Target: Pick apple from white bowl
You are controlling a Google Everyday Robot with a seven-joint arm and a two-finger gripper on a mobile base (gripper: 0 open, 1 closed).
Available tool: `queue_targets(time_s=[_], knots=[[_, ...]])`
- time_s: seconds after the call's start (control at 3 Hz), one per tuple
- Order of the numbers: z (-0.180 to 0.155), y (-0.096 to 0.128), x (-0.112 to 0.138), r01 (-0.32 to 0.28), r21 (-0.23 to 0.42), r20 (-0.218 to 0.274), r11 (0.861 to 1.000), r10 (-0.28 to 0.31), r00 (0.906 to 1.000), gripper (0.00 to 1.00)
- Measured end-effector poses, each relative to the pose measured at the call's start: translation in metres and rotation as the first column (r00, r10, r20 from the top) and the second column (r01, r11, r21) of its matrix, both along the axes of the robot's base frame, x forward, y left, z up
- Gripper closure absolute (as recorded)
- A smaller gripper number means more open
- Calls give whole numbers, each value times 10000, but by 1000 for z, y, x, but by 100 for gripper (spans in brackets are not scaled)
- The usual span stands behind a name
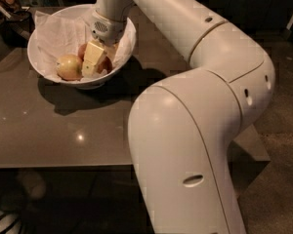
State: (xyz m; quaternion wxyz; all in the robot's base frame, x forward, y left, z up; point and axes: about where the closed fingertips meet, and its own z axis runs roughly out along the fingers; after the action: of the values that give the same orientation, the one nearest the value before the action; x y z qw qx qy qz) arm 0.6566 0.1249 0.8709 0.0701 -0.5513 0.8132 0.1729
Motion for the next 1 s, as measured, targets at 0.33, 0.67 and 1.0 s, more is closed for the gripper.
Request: queue_targets(time_s=[0.33,0.67,1.0], knots=[[2,-1,0,-94,132,317,9999,90,9995,42],[3,-1,-1,-119,156,387,9998,113,9992,67],[3,-1,-1,-119,156,387,9998,113,9992,90]])
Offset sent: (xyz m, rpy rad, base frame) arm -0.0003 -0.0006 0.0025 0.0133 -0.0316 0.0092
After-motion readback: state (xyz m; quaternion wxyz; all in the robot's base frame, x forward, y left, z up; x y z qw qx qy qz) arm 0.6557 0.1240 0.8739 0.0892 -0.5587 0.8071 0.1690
